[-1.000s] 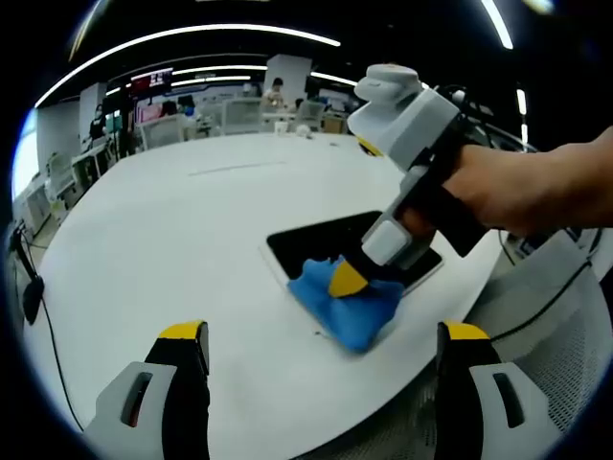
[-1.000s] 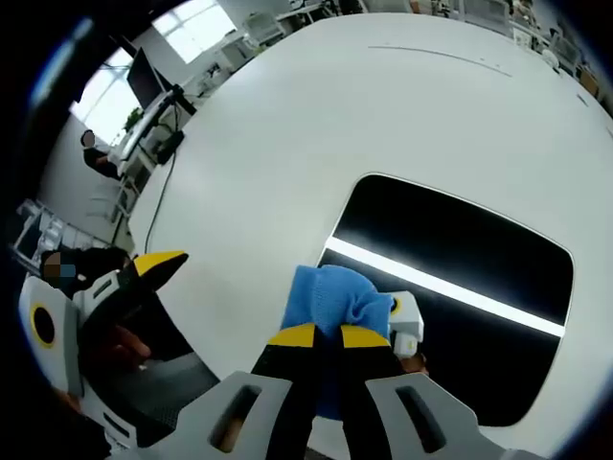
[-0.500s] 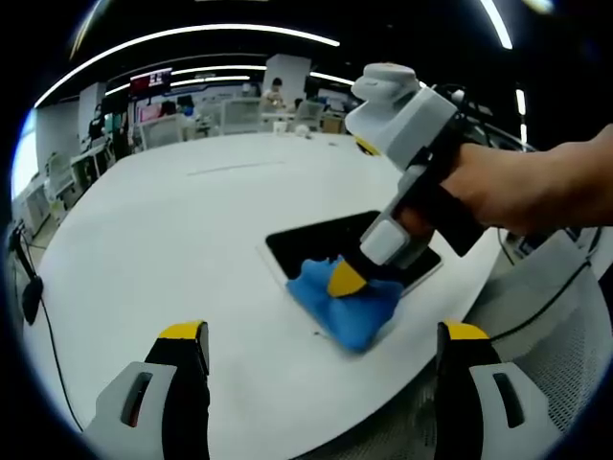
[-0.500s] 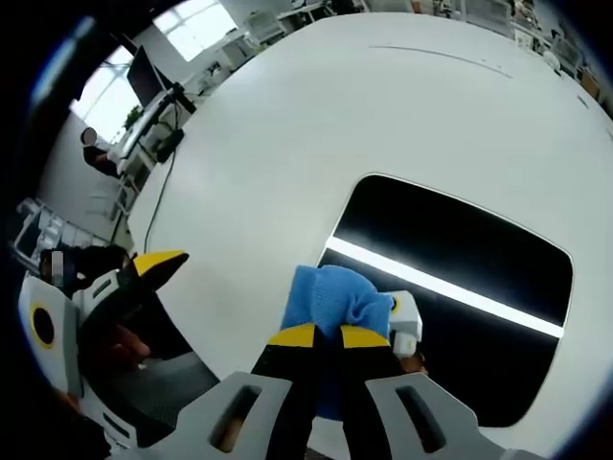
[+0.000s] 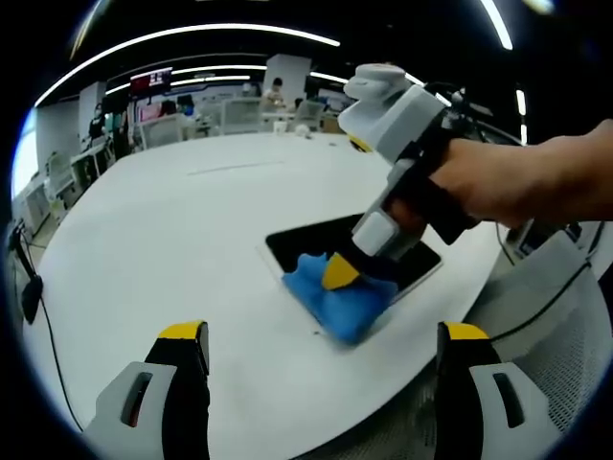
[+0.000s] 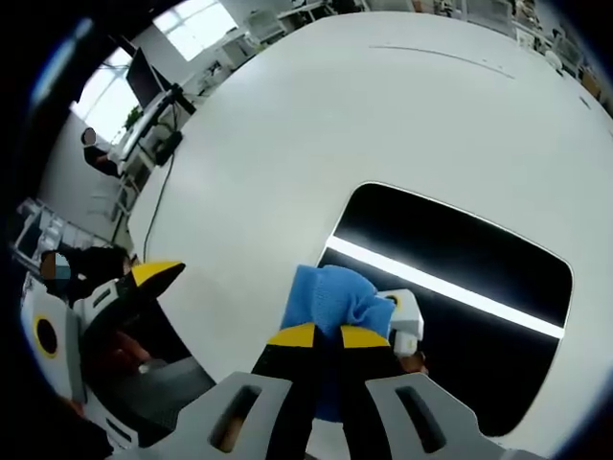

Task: Wipe the mirror surface with the cleaning cloth until all visible marks leave the cleaned area.

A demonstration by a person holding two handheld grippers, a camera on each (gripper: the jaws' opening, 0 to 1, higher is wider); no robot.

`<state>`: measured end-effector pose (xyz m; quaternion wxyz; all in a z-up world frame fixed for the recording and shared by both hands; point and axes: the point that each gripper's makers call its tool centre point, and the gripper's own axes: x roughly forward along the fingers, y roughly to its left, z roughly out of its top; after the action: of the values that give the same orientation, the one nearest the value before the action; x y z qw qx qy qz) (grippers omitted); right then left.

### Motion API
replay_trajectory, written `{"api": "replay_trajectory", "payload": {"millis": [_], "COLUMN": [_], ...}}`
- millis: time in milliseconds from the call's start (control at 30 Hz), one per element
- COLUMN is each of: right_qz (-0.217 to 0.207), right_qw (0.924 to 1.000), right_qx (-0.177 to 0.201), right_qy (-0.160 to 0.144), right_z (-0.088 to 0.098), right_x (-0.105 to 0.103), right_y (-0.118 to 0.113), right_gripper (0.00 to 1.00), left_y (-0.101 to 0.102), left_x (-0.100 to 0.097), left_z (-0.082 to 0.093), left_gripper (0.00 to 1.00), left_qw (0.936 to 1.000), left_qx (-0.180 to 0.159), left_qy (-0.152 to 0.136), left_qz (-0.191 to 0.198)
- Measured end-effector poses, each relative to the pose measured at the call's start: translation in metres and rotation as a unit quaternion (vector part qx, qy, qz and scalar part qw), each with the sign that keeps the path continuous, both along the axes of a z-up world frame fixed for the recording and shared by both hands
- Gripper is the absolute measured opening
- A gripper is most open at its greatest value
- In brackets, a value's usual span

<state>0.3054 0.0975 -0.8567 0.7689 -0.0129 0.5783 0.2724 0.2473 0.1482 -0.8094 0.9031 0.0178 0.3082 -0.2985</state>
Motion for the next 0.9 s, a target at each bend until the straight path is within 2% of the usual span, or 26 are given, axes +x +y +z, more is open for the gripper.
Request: {"api": "replay_trajectory", "payload": {"millis": [900], "right_qz": [0.002], "right_qw": [0.9999], "right_qx": [-0.012], "right_qy": [-0.012], "right_z": [-0.001], "right_x": [0.041], "right_y": [0.002], "right_gripper": [0.01], "left_y": [0.002], "left_x": [0.001], "left_z": [0.0], "left_gripper": [0.99], "left_qw": [0.9999], "left_qx": [-0.007], "left_qy": [0.002], "left_qz": [0.009]}}
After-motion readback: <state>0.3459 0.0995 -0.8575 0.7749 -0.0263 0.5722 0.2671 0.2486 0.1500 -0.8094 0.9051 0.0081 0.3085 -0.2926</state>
